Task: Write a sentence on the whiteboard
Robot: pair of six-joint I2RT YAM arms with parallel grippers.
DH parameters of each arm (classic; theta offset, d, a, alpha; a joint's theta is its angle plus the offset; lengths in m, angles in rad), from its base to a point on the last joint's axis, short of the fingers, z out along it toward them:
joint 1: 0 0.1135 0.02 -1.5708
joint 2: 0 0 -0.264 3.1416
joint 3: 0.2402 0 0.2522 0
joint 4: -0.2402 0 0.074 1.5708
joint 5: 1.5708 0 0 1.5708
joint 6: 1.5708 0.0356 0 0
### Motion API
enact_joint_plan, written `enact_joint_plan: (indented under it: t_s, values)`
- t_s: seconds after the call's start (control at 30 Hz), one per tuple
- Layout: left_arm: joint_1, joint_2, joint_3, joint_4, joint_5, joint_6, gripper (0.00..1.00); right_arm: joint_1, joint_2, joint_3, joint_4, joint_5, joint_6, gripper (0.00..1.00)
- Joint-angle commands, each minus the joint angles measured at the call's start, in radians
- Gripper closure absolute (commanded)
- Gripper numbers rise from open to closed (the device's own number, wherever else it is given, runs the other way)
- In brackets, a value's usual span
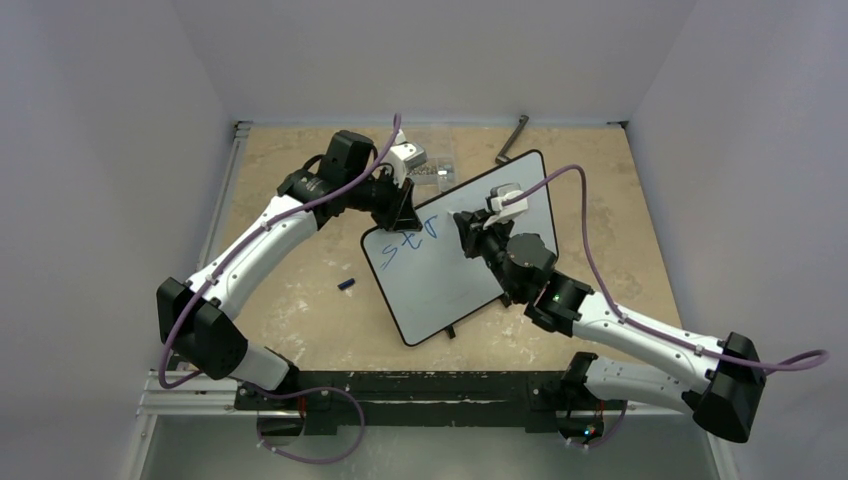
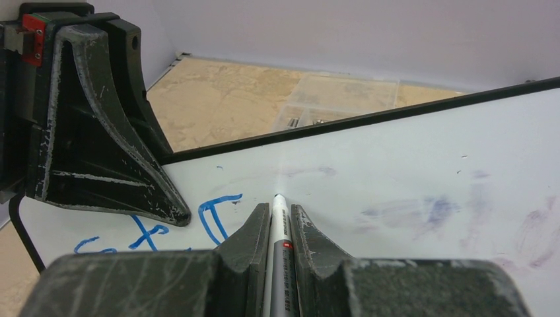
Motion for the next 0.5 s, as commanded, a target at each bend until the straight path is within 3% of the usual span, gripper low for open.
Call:
enact_joint_plan:
  t_s: [0.0, 0.47]
  values:
    - [-0.022, 0.007, -0.025, -0.024, -0.094, 0.152, 1.0, -0.007, 0.022, -0.007, 0.035, -0.045, 0.002, 1.0]
    - [-0.022, 0.01, -0.025, -0.024, -0.095, 0.152, 1.0, -0.007, -0.018, -0.078, 0.002, -0.126, 0.026, 1.0]
